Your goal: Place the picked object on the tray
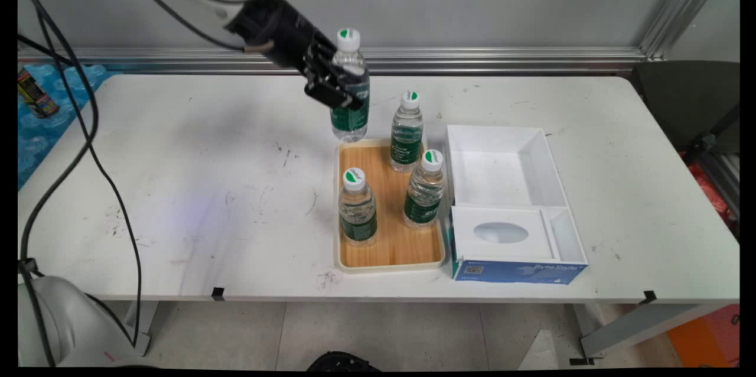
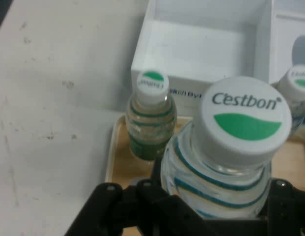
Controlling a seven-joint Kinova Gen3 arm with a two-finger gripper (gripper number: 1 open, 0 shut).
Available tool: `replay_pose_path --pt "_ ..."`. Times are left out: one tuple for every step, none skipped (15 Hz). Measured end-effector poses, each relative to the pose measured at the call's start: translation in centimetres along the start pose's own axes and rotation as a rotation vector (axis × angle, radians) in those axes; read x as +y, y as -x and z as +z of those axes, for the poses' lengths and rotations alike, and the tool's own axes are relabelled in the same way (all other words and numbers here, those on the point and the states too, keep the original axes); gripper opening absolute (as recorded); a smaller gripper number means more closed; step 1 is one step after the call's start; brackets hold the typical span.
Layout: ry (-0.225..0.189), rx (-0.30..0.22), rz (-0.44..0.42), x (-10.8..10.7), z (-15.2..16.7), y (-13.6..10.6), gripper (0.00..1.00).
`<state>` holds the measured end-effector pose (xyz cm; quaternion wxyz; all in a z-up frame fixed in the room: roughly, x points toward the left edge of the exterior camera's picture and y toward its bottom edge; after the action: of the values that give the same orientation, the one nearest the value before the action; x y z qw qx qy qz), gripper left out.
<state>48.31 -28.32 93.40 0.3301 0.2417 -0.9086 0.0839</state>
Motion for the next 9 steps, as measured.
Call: replay_pose_path --pt "0.002 -0.001 0.004 -0.1 0.7 0.6 0.0" --pt "0.003 -0.002 0.006 -0.2 1.1 0.9 0.0" --pt "0.003 -0.002 0.009 -0.4 1.8 1.4 0.0" --pt "0.004 -0.002 0.011 -0.5 2.6 1.9 0.0" --pt "0.005 -0.002 0.013 -0.7 3.4 2.3 0.0" --pt "0.005 -0.002 0.014 -0.8 4.2 2.7 0.0" --pt "0.005 -0.003 0.015 -1.0 5.0 3.2 0.0" --pt "0.006 -0.004 0.016 -1.2 5.7 3.6 0.0" --pt "0.006 -0.005 0.016 -1.3 6.3 3.9 0.0"
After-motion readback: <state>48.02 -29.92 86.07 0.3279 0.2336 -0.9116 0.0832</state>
